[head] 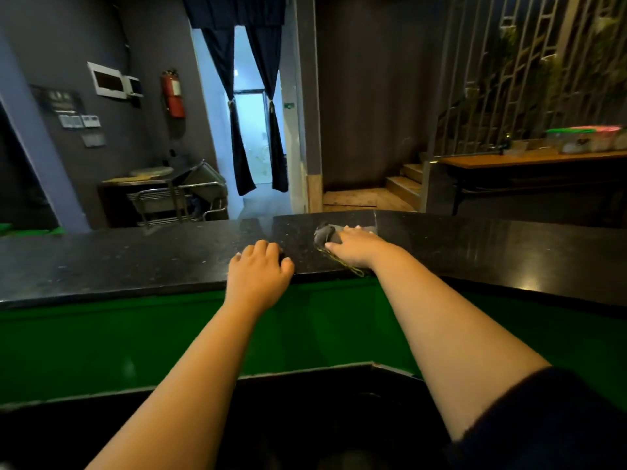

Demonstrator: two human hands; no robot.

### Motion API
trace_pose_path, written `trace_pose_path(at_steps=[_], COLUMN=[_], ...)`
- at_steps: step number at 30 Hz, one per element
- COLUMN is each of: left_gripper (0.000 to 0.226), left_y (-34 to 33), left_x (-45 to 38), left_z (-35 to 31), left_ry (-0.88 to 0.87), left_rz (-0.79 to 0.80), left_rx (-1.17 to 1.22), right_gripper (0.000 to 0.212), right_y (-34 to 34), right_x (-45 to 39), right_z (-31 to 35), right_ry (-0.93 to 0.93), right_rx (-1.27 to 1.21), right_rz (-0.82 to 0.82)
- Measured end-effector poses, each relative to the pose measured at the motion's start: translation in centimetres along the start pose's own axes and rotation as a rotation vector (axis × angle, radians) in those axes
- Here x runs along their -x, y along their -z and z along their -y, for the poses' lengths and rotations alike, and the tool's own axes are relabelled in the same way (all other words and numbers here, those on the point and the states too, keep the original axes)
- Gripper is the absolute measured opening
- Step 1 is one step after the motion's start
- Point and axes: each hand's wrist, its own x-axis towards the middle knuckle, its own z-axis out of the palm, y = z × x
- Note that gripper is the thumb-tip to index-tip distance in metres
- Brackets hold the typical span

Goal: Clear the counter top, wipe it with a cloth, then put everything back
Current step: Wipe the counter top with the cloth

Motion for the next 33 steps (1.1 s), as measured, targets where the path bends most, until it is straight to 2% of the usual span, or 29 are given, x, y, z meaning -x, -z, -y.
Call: trace_pose_path(at_steps=[3,8,13,17,18,21,24,29,33], left_gripper=[0.056,0.036,0.045,0.049,0.046,0.035,0.029,0.026,0.023], left_y=[-0.1,0.7,2.3,4.0,4.5,5.8,6.9,9.1,10.8], left_x=[-0.2,-0.2,2.2,7.0,8.4,13.3,18.6,27.1,34.2], left_z=[0.1,0.5,0.9,2.2,2.8,5.0,7.7,12.4,17.0], left_ry=[-0.017,0.035,-0.041,-0.132,-0.13,-0.091,-0.016,0.12,0.193], left_rz=[0.034,0.08,0.177,0.183,0.165,0.113,0.052,-0.026,-0.053], left_rx=[0.016,0.19,0.138,0.134,0.16,0.185,0.219,0.195,0.164], right_gripper=[0.061,0.04,0.022,0.046,0.046,0.042,0.045,0.049,0.044], right_y=[-0.9,-1.1,-1.8,-2.9,-3.1,-4.0,-6.7,-13.0,-16.7], right_x=[-0.8,1.1,5.6,9.8,10.7,13.7,16.7,21.5,25.9], right_z=[3.0,3.3,3.5,4.1,4.6,7.3,10.8,16.9,22.9], right_ry=[0.09,0.131,0.175,0.258,0.271,0.268,0.272,0.348,0.395], right_rx=[-0.056,-0.178,-0.229,-0.171,-0.209,-0.365,-0.404,-0.452,-0.541], right_rz=[-0.003,-0.042,-0.156,-0.333,-0.336,-0.195,-0.006,0.022,0.042])
